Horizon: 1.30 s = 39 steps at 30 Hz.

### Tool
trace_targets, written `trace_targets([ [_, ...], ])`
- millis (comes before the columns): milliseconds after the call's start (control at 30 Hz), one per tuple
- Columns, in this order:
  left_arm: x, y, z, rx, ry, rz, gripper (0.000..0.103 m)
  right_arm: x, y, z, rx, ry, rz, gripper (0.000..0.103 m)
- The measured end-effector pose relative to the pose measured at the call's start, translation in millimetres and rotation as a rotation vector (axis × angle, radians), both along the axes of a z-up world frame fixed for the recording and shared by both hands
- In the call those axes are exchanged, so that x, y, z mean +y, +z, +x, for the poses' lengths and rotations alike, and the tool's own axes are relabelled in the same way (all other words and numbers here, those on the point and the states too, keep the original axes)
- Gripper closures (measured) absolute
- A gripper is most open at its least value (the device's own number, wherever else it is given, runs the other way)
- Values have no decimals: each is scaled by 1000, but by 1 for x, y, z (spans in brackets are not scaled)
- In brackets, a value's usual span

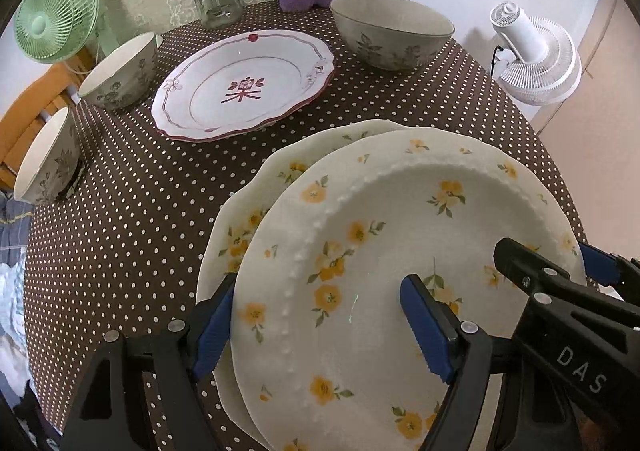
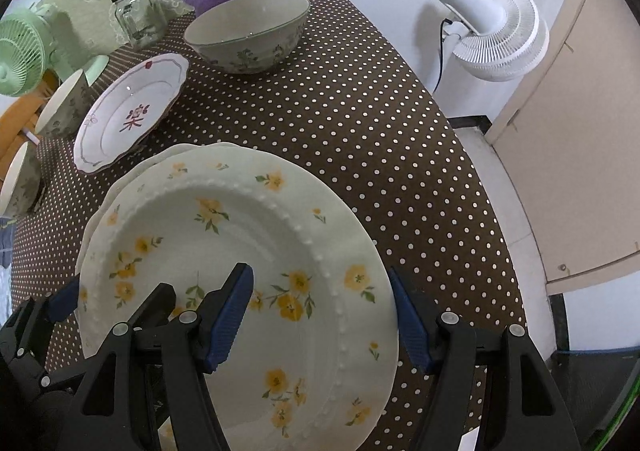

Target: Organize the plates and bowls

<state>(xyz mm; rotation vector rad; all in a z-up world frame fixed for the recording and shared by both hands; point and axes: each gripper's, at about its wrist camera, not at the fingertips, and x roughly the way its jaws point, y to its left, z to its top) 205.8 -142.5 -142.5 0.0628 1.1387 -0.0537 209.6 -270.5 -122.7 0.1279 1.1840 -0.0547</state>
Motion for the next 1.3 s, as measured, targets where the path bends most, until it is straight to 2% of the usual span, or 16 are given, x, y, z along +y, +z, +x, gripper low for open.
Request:
trace_targets([
  [300, -4, -3, 4, -4, 0, 25, 18, -2, -4, 1, 2, -1, 6, 36],
  [467, -4, -2, 3, 6, 17, 57, 18, -8, -4, -1, 9, -8, 0, 52],
  [533, -9, 1, 1, -11, 21, 114, 19, -10, -4, -2, 10, -2, 11, 54],
  [567, -10, 2, 0, -12, 17, 117, 18, -9, -2, -3, 4, 8, 10, 55],
  [767, -10, 6, -4, -17, 25, 136, 18, -6, -2, -2, 1, 30, 0, 55],
  [967, -4, 14, -4, -41, 30, 109, 18, -1, -3, 5, 3, 45, 6, 55],
  [1300, 13, 11, 5, -8, 68, 61, 18, 12, -5, 21, 6, 44, -42, 53],
])
